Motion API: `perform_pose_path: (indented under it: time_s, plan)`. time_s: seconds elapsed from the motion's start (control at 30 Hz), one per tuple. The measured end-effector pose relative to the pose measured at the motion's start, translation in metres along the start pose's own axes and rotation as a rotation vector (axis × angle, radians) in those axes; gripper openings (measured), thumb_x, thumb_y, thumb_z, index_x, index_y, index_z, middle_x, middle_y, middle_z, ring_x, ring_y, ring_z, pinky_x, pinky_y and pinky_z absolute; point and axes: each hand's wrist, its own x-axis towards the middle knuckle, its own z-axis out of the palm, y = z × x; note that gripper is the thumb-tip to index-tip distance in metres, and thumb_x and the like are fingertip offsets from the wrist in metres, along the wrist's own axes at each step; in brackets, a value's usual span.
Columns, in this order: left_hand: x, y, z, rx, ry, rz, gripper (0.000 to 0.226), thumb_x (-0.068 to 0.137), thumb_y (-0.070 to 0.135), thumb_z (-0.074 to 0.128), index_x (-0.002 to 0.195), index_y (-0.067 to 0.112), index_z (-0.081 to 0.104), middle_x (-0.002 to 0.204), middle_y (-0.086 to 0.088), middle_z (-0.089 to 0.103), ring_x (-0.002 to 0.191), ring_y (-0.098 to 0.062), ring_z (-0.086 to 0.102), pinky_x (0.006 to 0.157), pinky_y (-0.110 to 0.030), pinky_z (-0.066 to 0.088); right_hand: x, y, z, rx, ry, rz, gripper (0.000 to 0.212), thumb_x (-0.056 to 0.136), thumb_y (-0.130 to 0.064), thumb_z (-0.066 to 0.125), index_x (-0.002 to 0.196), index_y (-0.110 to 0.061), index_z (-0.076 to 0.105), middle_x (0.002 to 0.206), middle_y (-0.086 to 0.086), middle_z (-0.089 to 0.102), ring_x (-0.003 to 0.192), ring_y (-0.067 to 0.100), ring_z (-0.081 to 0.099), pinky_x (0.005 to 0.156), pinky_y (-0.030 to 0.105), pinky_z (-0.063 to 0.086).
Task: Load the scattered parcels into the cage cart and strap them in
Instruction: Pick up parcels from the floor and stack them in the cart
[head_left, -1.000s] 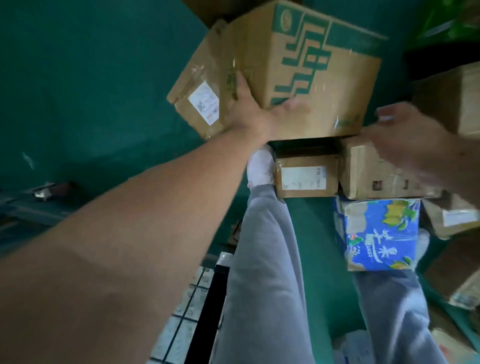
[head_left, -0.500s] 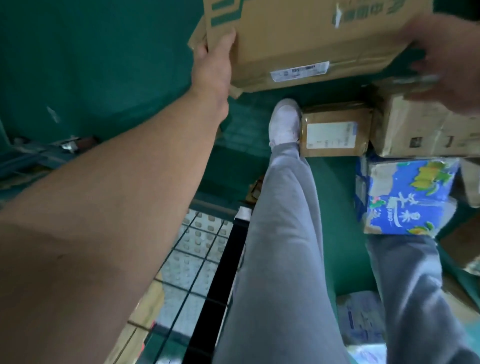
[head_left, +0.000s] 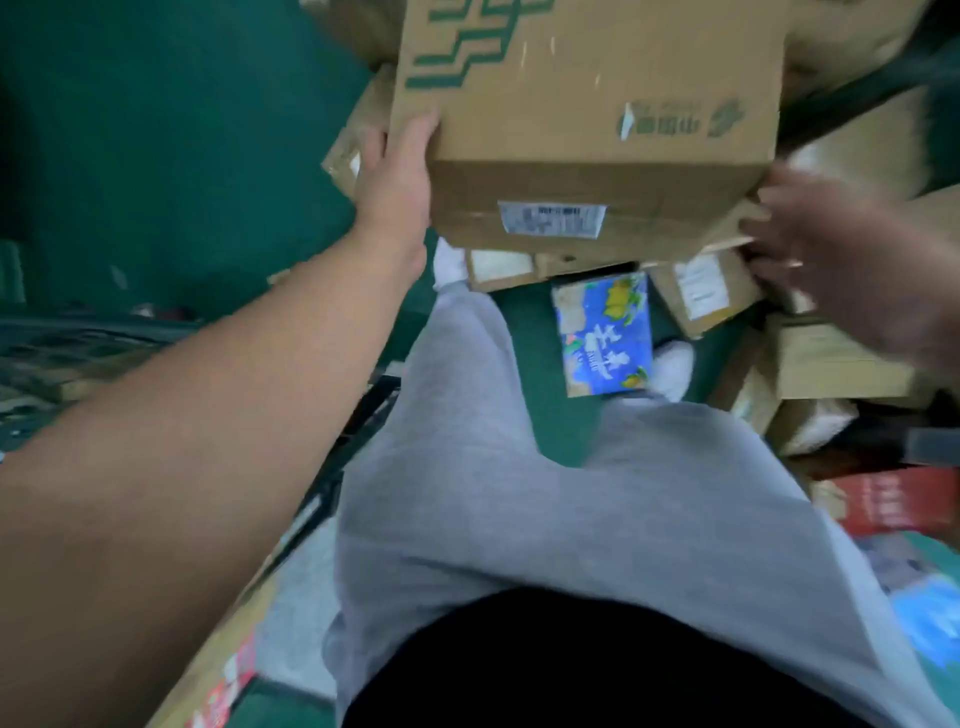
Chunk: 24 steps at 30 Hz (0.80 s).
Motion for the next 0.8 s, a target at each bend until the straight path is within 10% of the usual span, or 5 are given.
perform_pose_path:
  time_s: [0.17, 0.33, 0.47, 0.63, 0.8]
  plan:
    - [-0.162, -0.017, 0.050, -0.117, -0.088, -0.003, 0.036, 0.094, 0.042, 0.065, 0.127, 0.027, 0.059, 0.111, 0.014, 0.073, 0.090, 0.002, 0.070, 0.079, -0.027, 0.054, -0.155, 0.007, -0.086, -0.102, 0.033, -0.108, 0.050, 0.105, -0.020, 0.044, 0.146, -0.048, 0.047, 0.146, -0.023, 0.054, 0.139, 0.006, 0.047, 0.111, 0.046, 0.034]
    - [-0.302, -0.052, 0.058, -0.133, -0.163, -0.142, 0.030, 0.098, 0.046, 0.061, 0.123, 0.030, 0.056, 0.116, 0.009, 0.068, 0.096, -0.009, 0.062, 0.079, -0.032, 0.049, -0.274, 0.015, -0.130, -0.088, 0.152, -0.140, 0.046, 0.101, -0.039, 0.053, 0.142, -0.060, 0.046, 0.151, -0.026, 0.048, 0.139, 0.003, 0.045, 0.122, 0.049, 0.026]
    - [-0.358, -0.085, 0.026, -0.146, -0.124, -0.202, 0.036, 0.098, 0.052, 0.059, 0.128, 0.034, 0.056, 0.124, 0.013, 0.062, 0.113, -0.013, 0.057, 0.092, -0.041, 0.047, -0.335, 0.029, -0.108, -0.149, 0.190, -0.150, 0.062, 0.075, -0.066, 0.065, 0.135, -0.067, 0.048, 0.146, -0.026, 0.048, 0.130, 0.000, 0.049, 0.118, 0.049, 0.032]
    - [-0.414, -0.142, -0.050, -0.102, -0.079, -0.135, 0.032, 0.098, 0.057, 0.056, 0.117, 0.030, 0.058, 0.120, 0.010, 0.063, 0.113, -0.018, 0.059, 0.097, -0.043, 0.047, -0.384, 0.071, -0.049, -0.172, 0.138, -0.244, 0.059, 0.096, -0.035, 0.065, 0.149, -0.048, 0.044, 0.142, -0.016, 0.047, 0.114, -0.012, 0.049, 0.106, 0.033, 0.035]
    - [-0.474, -0.221, -0.147, -0.183, 0.011, -0.066, 0.035, 0.097, 0.058, 0.057, 0.118, 0.030, 0.060, 0.121, 0.009, 0.068, 0.114, -0.013, 0.062, 0.112, -0.047, 0.041, -0.432, 0.125, 0.041, -0.228, 0.079, -0.211, 0.059, 0.077, -0.060, 0.070, 0.133, -0.065, 0.051, 0.147, -0.020, 0.044, 0.131, 0.004, 0.048, 0.118, 0.047, 0.035]
